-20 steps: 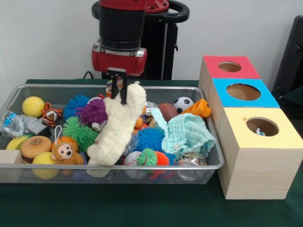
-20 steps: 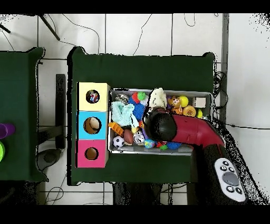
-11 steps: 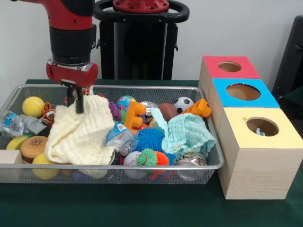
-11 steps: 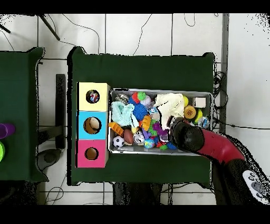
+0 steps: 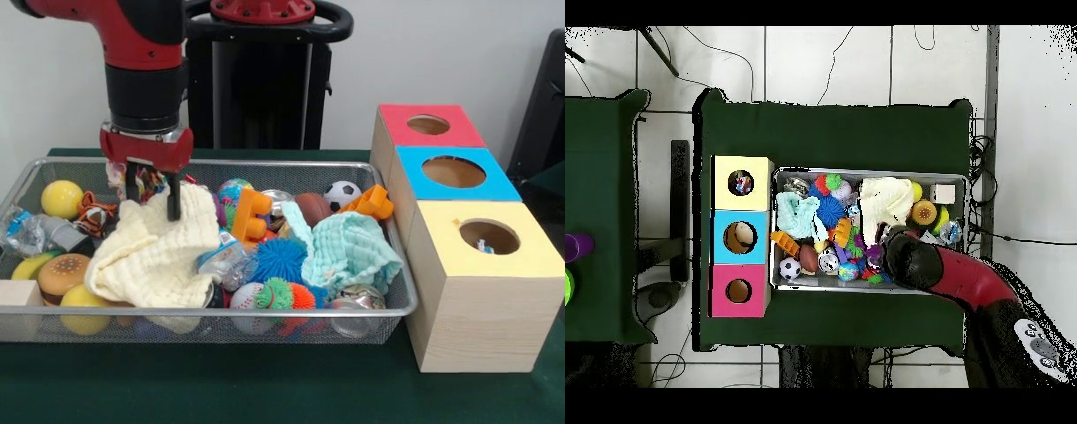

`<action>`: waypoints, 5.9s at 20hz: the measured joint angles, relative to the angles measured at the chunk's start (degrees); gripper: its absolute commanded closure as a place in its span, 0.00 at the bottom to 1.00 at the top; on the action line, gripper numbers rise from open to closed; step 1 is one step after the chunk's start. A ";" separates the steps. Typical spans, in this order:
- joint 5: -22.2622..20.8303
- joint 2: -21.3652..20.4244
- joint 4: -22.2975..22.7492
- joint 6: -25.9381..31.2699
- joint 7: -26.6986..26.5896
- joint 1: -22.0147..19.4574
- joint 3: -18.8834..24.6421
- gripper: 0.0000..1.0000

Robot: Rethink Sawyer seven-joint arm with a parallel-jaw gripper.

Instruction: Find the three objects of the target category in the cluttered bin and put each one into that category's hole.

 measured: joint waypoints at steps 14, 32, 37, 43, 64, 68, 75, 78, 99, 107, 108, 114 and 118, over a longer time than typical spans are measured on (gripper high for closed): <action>0.08 -3.88 3.53 1.44 0.00 -3.87 3.13 0.00; 0.88 -14.58 7.14 7.97 0.00 -13.15 7.58 0.00; -0.74 -14.79 9.81 3.56 0.00 -10.17 7.65 0.00; -3.33 -13.72 13.48 -1.55 0.00 -11.23 7.86 0.00; -10.03 -5.14 16.89 -5.89 0.00 -18.37 8.08 0.00; -10.26 -4.46 16.90 -7.38 0.00 -16.94 8.10 0.00; -10.26 -3.56 16.90 -8.61 0.00 -16.77 8.09 0.00; -10.25 -2.55 16.88 -8.63 0.00 -17.96 8.22 0.00; -10.48 2.68 14.19 -8.00 0.00 -22.13 10.06 0.00; -10.05 2.47 11.30 -3.00 0.00 -19.31 10.07 0.00; -9.96 2.42 11.11 -2.48 0.00 -19.21 10.07 0.00; -8.04 1.82 8.60 2.60 0.00 -18.34 10.28 0.00; -6.44 1.45 7.00 5.44 0.00 -18.39 11.02 0.00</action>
